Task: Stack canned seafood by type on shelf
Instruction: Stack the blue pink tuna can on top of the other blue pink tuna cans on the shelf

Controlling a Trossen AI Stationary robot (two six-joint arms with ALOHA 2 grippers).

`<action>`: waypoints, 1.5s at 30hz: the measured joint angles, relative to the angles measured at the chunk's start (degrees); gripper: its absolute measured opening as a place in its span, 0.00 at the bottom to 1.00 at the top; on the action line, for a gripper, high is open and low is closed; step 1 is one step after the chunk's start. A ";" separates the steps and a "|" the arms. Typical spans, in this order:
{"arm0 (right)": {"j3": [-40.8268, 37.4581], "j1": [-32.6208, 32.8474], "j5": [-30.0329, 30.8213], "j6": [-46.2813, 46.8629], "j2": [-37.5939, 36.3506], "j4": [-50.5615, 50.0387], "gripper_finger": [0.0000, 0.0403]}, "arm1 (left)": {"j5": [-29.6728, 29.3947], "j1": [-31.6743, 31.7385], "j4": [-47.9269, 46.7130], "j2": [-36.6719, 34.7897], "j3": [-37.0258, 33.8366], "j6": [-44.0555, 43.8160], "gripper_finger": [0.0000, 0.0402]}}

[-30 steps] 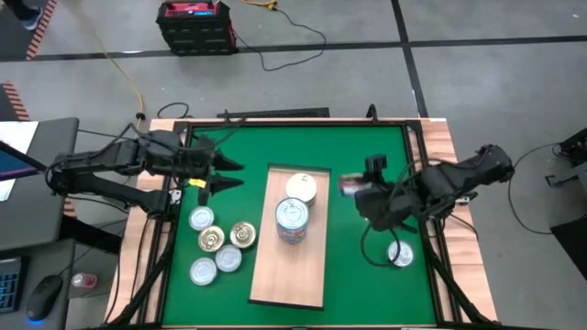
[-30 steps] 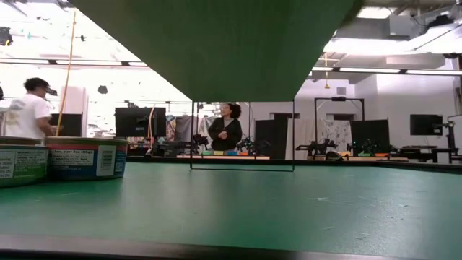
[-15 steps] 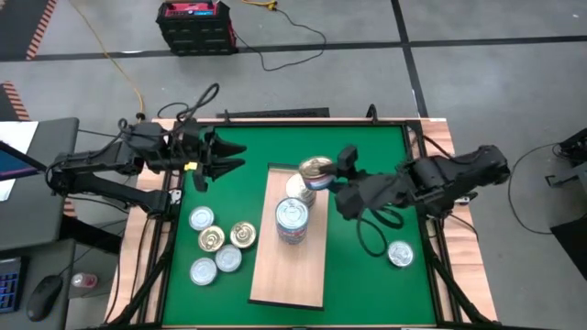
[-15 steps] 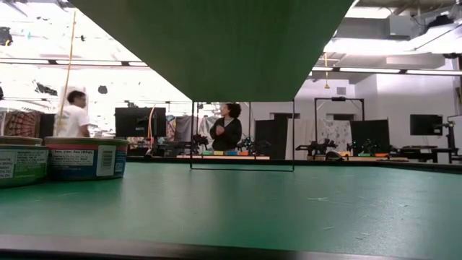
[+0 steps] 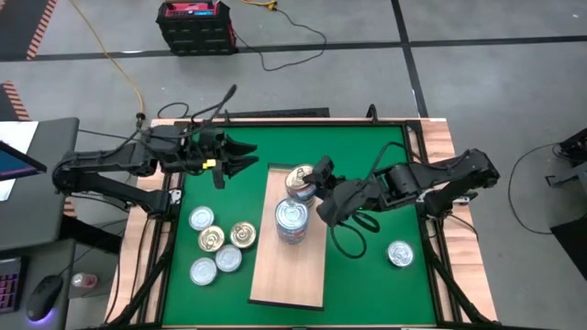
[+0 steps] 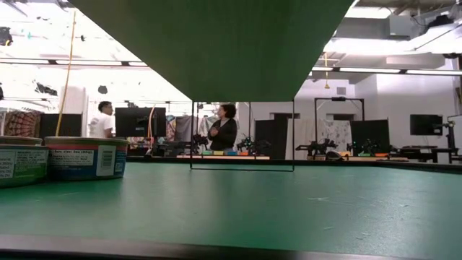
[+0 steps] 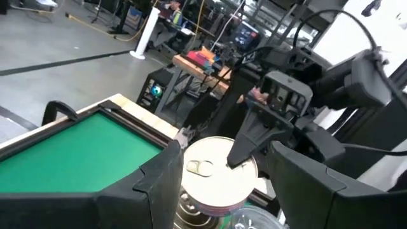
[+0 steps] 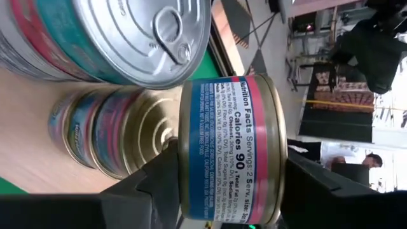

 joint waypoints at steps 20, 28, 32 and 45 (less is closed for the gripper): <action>0.00 -4.32 -3.19 3.68 0.73 -0.89 0.58 | 0.31 1.04 1.59 6.50 0.00 2.57 0.53; 0.03 -5.03 -7.99 4.89 0.62 -3.37 0.58 | 0.20 1.05 2.27 7.19 0.00 5.07 0.53; 0.02 -4.97 -9.64 4.89 0.67 -3.10 0.59 | 0.18 1.17 2.33 7.16 0.00 6.12 0.53; 0.00 -4.34 -9.94 7.81 0.71 -3.80 0.84 | 1.42 1.16 2.28 7.17 0.00 6.05 0.53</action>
